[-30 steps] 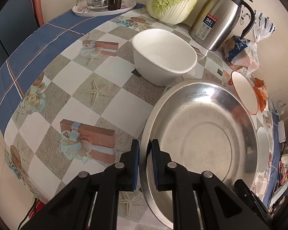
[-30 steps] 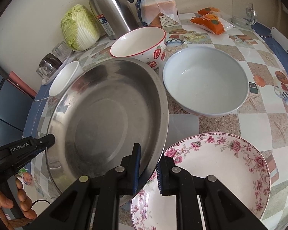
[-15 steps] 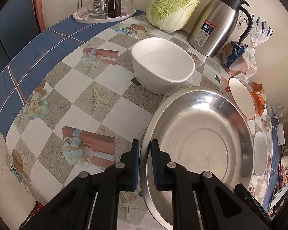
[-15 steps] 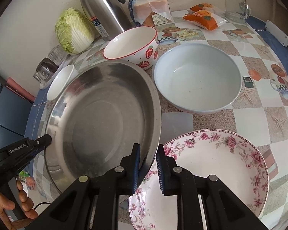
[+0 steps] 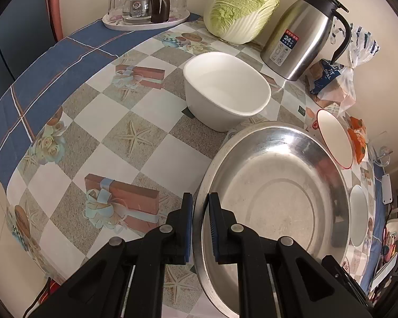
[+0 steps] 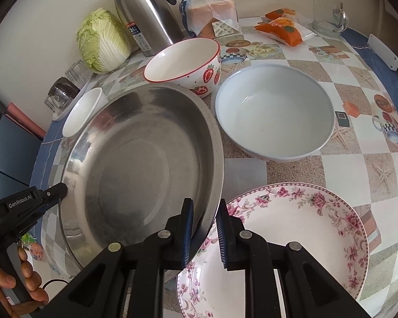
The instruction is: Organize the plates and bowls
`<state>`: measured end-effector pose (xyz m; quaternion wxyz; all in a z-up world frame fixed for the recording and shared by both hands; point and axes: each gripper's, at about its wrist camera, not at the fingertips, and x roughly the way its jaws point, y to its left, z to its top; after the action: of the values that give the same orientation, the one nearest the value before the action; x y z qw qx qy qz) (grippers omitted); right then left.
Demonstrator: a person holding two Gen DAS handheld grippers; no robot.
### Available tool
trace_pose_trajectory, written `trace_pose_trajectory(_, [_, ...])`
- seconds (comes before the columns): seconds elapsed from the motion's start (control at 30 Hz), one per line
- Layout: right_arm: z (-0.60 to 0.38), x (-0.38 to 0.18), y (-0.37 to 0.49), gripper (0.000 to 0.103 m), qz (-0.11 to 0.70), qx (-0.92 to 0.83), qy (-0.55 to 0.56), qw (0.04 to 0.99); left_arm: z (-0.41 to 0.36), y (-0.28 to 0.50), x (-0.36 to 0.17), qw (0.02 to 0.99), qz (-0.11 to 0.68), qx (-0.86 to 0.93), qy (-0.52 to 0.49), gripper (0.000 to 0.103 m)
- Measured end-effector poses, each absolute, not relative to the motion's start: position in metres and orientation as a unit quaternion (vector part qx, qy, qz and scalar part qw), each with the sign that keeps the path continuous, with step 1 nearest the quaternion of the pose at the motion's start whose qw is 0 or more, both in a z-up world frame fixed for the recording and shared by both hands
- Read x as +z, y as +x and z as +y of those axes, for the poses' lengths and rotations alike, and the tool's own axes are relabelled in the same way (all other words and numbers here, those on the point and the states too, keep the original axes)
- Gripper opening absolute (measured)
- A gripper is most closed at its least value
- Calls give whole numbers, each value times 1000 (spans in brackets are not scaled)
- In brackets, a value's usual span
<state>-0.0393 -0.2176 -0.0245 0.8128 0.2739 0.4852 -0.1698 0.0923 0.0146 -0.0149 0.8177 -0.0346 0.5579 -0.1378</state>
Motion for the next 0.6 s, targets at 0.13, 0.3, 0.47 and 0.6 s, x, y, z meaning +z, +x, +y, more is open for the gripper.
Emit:
trace_pose_trajectory(0.13, [-219,-25,-40,19,484,-170,278,812,15,92,-15,818,558,-139,-35,13])
trace_pose_trajectory(0.3, [-220,-22,-42,19,482,-179,274,813,14,91,-13,820,554,-139,-32,13])
trace_pose_trajectory(0.47, [-224,-18,-45,19,476,-183,278,814,15,91,-10,822,551,-138,-33,13])
trace_pose_trajectory(0.6, [-224,-13,-46,19,473,-192,269,816,15,91,-3,829,542,-132,-26,13])
